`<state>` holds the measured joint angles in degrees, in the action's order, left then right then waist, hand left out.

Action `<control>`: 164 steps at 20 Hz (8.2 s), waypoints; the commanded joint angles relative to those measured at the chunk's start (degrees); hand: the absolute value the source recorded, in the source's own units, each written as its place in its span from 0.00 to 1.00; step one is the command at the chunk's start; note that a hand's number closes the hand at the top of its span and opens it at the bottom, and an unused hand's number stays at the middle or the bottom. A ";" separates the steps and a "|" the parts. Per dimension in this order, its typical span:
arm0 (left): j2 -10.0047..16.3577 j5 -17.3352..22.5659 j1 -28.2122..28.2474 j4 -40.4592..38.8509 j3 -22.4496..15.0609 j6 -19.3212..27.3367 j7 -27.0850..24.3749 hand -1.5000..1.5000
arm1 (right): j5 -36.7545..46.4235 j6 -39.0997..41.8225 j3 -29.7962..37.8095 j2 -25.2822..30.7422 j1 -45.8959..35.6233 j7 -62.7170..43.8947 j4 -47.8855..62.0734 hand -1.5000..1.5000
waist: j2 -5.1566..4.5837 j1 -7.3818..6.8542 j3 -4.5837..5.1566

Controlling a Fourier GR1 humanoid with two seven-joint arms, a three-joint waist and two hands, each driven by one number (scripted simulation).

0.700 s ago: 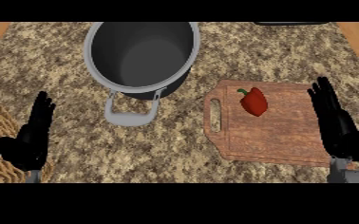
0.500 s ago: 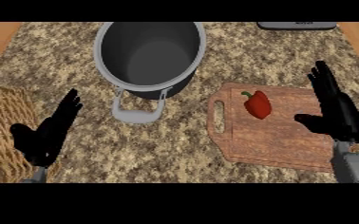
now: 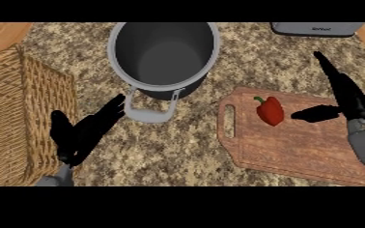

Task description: Pick the bell pepper from the cutting board and place it in the pot

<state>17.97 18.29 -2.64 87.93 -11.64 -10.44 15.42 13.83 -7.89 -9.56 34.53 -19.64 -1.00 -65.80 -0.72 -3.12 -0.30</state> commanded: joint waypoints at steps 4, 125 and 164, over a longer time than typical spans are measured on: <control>-8.56 -1.67 2.86 4.93 0.96 4.60 -0.29 0.50 | 9.54 8.43 -9.19 1.78 -8.49 -12.36 -3.73 0.00 | 0.99 1.68 0.42; -17.09 -9.23 1.12 6.88 8.53 0.10 5.67 0.50 | 31.38 39.64 1.02 -34.48 -30.88 -58.72 -51.25 1.00 | 0.80 2.66 0.36; -15.85 -9.03 -1.20 4.13 6.22 -3.44 2.52 0.50 | 9.28 -12.29 0.74 -34.53 -61.21 -22.56 42.01 1.00 | -1.23 -3.82 0.45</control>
<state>0.78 8.65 -4.65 92.65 -6.28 -12.36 19.16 27.24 -17.24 -10.81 0.00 -81.12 -25.36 -27.29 -1.74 -6.70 0.16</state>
